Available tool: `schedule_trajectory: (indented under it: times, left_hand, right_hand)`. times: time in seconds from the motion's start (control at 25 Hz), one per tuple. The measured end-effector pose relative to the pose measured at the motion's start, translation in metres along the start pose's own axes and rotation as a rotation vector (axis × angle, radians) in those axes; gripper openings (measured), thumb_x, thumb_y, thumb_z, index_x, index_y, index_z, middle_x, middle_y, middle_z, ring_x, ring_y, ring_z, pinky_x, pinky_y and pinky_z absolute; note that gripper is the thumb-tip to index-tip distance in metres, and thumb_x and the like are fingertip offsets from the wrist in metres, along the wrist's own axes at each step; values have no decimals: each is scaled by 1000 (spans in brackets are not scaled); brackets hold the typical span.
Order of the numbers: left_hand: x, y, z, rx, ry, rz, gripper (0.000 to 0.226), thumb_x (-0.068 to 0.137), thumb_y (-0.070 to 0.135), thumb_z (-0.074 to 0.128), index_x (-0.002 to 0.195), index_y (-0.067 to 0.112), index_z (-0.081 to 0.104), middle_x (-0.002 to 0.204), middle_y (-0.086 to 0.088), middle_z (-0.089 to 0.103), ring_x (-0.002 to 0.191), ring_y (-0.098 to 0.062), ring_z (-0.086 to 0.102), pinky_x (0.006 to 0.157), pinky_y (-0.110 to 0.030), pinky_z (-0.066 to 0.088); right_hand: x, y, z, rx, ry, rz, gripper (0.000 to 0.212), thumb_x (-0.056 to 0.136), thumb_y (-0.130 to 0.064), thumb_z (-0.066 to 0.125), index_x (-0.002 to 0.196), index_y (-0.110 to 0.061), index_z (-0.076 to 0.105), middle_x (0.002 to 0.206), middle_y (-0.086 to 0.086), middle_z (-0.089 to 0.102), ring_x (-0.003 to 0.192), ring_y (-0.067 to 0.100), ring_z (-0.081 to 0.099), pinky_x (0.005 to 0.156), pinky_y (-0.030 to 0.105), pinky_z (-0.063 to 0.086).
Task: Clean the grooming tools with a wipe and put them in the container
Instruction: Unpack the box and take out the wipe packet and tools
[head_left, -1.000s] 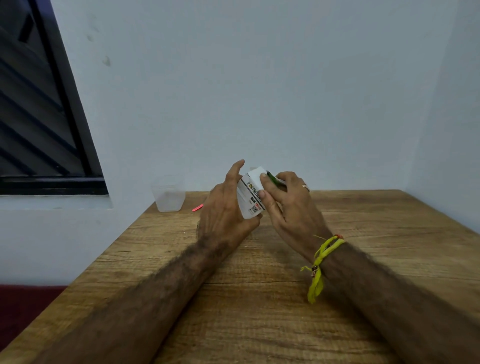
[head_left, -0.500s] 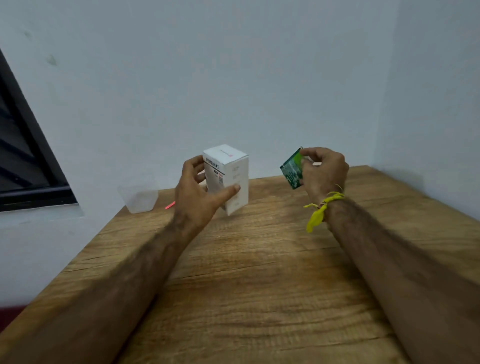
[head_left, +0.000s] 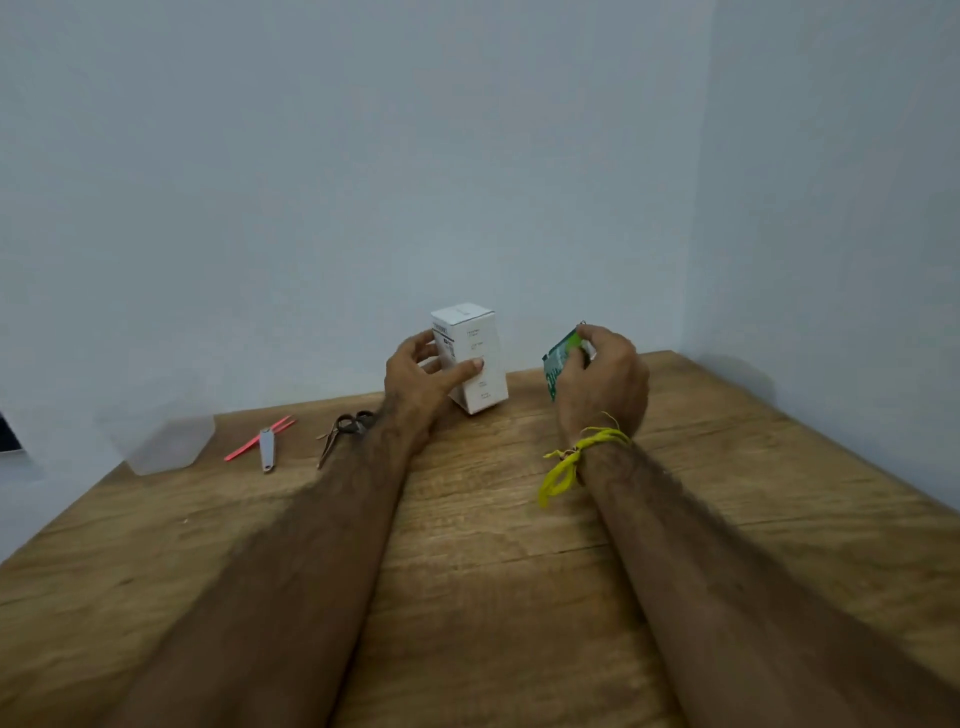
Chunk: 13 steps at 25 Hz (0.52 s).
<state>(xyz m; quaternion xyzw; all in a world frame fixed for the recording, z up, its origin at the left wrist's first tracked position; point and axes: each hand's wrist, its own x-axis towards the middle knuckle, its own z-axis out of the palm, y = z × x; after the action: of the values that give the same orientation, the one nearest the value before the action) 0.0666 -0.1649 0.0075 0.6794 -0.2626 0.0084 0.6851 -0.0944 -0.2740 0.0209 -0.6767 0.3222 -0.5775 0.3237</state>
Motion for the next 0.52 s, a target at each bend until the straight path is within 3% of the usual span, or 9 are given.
schedule_trajectory:
  times: [0.2, 0.28, 0.4, 0.52]
  left_hand:
    - [17, -19, 11, -28, -131, -2, 77, 71, 15, 91, 139, 12, 54, 126, 2, 67, 121, -20, 63, 78, -26, 61]
    - [18, -21, 10, -16, -149, -12, 84, 74, 18, 89, 146, 12, 47, 137, -3, 61, 128, -23, 58, 85, -29, 59]
    - [10, -12, 9, 163, -69, 2, 105, 73, 34, 89, 156, 17, 28, 158, -7, 39, 143, -24, 39, 107, -38, 45]
    - [-10, 10, 3, 327, 64, 126, 97, 78, 29, 85, 156, 17, 29, 161, -3, 35, 146, -21, 33, 117, -42, 34]
  right_hand:
    - [-2, 4, 13, 13, -2, -17, 30, 88, -11, 60, 114, -18, 71, 115, 6, 69, 104, 29, 63, 82, 35, 51]
    - [-1, 7, 14, 20, -8, 1, 30, 87, -11, 60, 114, -18, 72, 115, 6, 69, 105, 29, 63, 84, 36, 51]
    - [2, 9, 13, 41, 7, 25, 30, 86, -9, 60, 112, -15, 72, 115, 7, 70, 107, 27, 64, 87, 35, 51]
    - [7, 2, 8, 129, 4, 60, 29, 86, -7, 61, 112, -11, 73, 114, 9, 72, 105, 26, 65, 90, 32, 51]
